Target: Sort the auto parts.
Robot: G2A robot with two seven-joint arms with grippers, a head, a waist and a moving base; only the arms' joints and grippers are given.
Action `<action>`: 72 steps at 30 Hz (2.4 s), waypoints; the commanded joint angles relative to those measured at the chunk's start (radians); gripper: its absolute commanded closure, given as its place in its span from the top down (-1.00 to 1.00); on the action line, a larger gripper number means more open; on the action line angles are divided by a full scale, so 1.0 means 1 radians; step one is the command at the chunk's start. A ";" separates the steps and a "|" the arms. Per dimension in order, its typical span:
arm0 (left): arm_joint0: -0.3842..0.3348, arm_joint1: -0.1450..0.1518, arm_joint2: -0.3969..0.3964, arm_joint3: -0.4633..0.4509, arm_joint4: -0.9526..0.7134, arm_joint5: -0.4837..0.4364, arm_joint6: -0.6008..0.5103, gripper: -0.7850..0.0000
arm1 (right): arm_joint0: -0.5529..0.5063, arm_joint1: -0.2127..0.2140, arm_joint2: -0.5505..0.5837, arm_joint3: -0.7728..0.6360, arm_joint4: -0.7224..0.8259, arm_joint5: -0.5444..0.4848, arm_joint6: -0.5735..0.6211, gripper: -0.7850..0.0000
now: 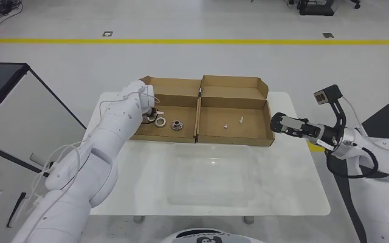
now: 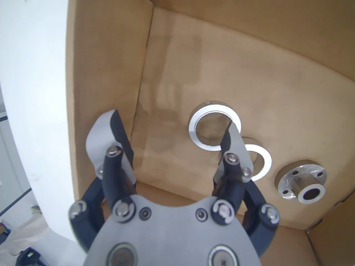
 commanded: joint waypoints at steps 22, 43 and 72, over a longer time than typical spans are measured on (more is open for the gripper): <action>0.207 0.156 -0.314 -0.625 -0.003 -0.210 0.094 1.00 | 0.000 0.000 0.000 0.000 0.000 0.000 0.000 1.00; 0.688 0.279 -0.744 -1.239 -0.230 -0.728 0.164 1.00 | 0.000 0.000 0.000 0.000 0.000 0.000 0.000 1.00; 0.790 0.311 -0.882 -1.282 -0.407 -0.904 0.157 1.00 | 0.000 0.000 0.000 0.000 0.000 0.000 0.000 1.00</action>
